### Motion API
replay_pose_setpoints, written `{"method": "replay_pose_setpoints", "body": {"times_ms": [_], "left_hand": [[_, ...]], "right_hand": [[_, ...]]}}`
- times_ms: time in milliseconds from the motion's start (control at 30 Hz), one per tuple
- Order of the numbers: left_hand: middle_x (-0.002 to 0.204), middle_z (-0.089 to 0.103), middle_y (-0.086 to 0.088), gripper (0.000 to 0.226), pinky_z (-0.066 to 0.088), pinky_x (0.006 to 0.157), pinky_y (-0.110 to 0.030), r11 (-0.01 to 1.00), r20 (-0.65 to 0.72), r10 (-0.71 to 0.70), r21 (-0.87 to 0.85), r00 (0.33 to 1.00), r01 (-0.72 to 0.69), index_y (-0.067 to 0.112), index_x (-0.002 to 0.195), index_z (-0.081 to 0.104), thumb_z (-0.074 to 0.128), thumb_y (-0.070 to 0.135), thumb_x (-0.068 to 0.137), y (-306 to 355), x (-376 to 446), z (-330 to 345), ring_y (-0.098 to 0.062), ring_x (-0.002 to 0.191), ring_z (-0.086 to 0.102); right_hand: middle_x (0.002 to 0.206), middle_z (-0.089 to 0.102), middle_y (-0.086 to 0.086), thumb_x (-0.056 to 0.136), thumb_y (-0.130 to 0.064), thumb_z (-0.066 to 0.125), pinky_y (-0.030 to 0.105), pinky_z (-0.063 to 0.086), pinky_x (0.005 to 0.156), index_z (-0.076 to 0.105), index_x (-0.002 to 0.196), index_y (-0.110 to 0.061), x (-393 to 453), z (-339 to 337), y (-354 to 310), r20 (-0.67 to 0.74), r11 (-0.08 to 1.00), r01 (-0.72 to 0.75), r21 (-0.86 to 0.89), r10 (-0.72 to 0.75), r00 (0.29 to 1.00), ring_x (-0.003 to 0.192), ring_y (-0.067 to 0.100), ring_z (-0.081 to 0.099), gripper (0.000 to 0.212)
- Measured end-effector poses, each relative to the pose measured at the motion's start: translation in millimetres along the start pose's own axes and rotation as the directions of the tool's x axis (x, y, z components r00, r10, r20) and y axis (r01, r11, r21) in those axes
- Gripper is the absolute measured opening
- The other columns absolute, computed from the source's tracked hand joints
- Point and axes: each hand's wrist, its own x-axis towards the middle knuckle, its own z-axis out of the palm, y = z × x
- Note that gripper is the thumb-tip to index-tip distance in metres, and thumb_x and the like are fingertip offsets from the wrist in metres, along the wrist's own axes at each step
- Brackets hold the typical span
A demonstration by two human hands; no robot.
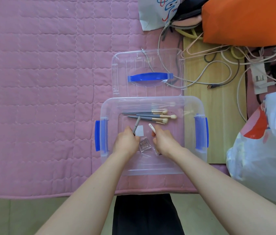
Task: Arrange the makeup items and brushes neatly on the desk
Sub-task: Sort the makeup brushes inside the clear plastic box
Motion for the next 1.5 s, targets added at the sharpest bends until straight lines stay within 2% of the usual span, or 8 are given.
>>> {"method": "replay_pose_setpoints", "body": {"times_ms": [200,300,467,800,967,1133,1267,1500], "left_hand": [[0.104,0.063,-0.01,0.028,0.052,0.081,-0.039,0.994,0.047,-0.094,0.066,0.994,0.091,0.014,0.099,0.054,0.064,0.035,0.084,2,13,5,-0.033,0.096,0.06],[0.098,0.062,-0.004,0.044,0.047,0.073,-0.033,0.98,0.055,-0.102,0.177,0.993,0.091,0.02,0.091,0.051,0.071,0.055,0.074,4,14,10,-0.029,0.095,0.061],[0.102,0.062,0.0,0.045,0.041,0.067,-0.029,0.9,0.02,0.034,0.435,0.999,-0.039,0.023,0.095,0.05,0.07,0.055,0.07,11,12,20,-0.025,0.098,0.062],[0.107,0.058,-0.004,0.034,0.041,0.068,-0.031,0.882,0.091,0.082,0.457,0.992,-0.115,0.022,0.089,0.044,0.07,0.04,0.076,20,8,20,-0.029,0.098,0.06],[0.095,0.063,-0.004,0.026,0.042,0.065,-0.03,0.964,0.028,0.065,0.257,0.997,-0.07,0.023,0.082,0.043,0.068,0.029,0.077,21,-4,6,-0.028,0.089,0.06],[0.08,0.065,0.0,0.015,0.051,0.07,-0.035,0.989,-0.112,0.032,-0.138,0.993,-0.048,0.024,0.079,0.056,0.071,0.025,0.077,31,-32,-13,-0.026,0.08,0.061],[0.06,0.051,0.003,0.02,0.046,0.058,-0.032,0.887,-0.181,-0.007,-0.455,0.983,-0.078,0.017,0.074,0.052,0.072,0.018,0.079,44,-70,-30,-0.022,0.052,0.051],[0.075,0.057,-0.004,0.009,0.041,0.047,-0.019,0.624,-0.186,-0.08,-0.775,0.979,-0.096,0.009,0.09,0.058,0.063,0.017,0.089,49,-158,-68,-0.012,0.045,0.053]], "right_hand": [[0.107,0.06,0.017,0.093,-0.03,0.054,0.035,0.04,0.071,0.049,0.107,-0.012,9,5,2,0.013,0.978,0.146,-0.149,-0.146,0.989,0.097,0.037,0.056,0.023],[0.091,0.065,0.013,0.089,-0.043,0.059,0.034,0.043,0.067,0.053,0.089,-0.013,13,1,8,0.063,0.981,0.104,-0.166,-0.094,0.994,0.09,0.034,0.06,0.03],[0.079,0.058,0.007,0.083,-0.056,0.062,0.03,0.041,0.064,0.052,0.078,-0.015,10,-2,28,0.194,0.981,0.017,-0.194,0.021,0.981,0.076,0.03,0.057,0.043],[0.117,0.059,0.025,0.101,-0.025,0.033,0.031,0.037,0.072,0.053,0.114,-0.002,9,-4,32,0.09,0.987,-0.029,-0.156,0.043,0.995,0.104,0.041,0.056,0.033],[0.113,0.061,0.026,0.101,-0.029,0.033,0.035,0.042,0.077,0.054,0.107,-0.003,0,-17,20,0.048,0.996,0.024,-0.088,-0.019,0.999,0.103,0.041,0.056,0.033],[0.108,0.062,0.026,0.099,-0.026,0.03,0.034,0.039,0.075,0.057,0.101,-0.002,-27,-38,1,0.035,0.998,0.057,0.026,-0.058,0.998,0.099,0.041,0.055,0.037],[0.096,0.062,0.018,0.095,-0.022,0.031,0.033,0.04,0.067,0.059,0.098,-0.006,-62,-57,-13,0.037,0.981,0.082,0.176,-0.089,0.995,0.085,0.034,0.056,0.032],[0.062,0.05,-0.001,0.095,-0.016,0.031,0.019,0.037,0.04,0.051,0.095,-0.016,-134,-95,-51,-0.013,0.944,0.183,0.274,-0.187,0.982,0.054,0.018,0.051,0.02]]}}
